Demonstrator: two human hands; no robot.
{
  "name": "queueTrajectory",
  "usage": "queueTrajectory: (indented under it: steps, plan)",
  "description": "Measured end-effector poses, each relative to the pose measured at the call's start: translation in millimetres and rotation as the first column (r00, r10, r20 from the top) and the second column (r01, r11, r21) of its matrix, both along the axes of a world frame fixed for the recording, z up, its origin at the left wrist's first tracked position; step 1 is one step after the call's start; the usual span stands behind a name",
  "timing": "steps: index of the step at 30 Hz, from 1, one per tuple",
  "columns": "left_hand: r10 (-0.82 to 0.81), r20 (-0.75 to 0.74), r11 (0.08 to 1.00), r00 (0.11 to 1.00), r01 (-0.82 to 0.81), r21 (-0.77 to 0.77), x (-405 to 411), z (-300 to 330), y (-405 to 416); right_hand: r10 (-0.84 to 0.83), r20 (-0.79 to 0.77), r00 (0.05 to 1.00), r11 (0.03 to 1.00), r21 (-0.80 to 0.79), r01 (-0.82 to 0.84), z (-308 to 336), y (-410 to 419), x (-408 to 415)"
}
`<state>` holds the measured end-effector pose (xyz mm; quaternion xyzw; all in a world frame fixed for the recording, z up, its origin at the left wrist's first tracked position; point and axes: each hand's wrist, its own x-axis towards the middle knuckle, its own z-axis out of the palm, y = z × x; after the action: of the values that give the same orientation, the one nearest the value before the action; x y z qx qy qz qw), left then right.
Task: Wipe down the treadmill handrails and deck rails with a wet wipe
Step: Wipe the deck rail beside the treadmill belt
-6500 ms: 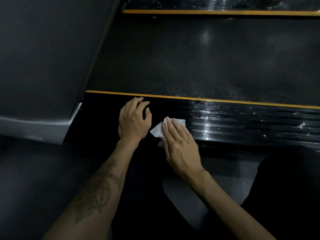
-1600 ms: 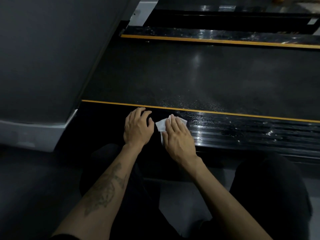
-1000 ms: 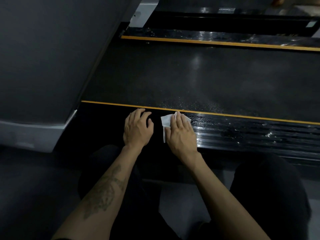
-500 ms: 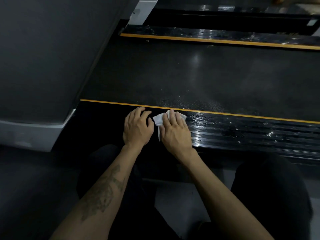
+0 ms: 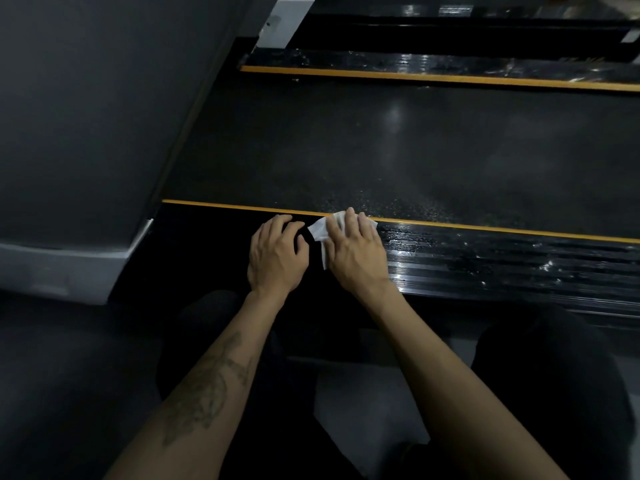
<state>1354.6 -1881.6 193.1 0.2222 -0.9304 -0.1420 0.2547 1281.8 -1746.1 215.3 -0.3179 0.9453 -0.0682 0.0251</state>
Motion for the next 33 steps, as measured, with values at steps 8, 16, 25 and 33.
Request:
queueTrajectory:
  steps: [8,16,25,33]
  plan:
    - [-0.002,0.043,1.0,0.999,0.002,0.015,1.0,2.2,-0.7,0.04,-0.047,0.998,0.995,-0.089,-0.044,0.0,15.8,8.8]
    - [-0.002,0.058,1.0,0.998,0.0,0.027,1.7,6.0,0.1,0.142,-0.06,0.988,0.99,-0.008,-0.143,-3.3,13.8,9.7]
    - [-0.035,0.052,0.999,0.998,0.037,-0.027,1.4,3.4,-0.2,0.038,-0.01,0.999,0.999,-0.004,-0.038,-3.6,13.2,20.0]
    - [-0.117,0.091,0.991,0.989,0.123,-0.056,0.3,4.3,-0.8,-0.09,0.01,0.996,0.996,-0.018,0.09,-5.0,27.1,3.0]
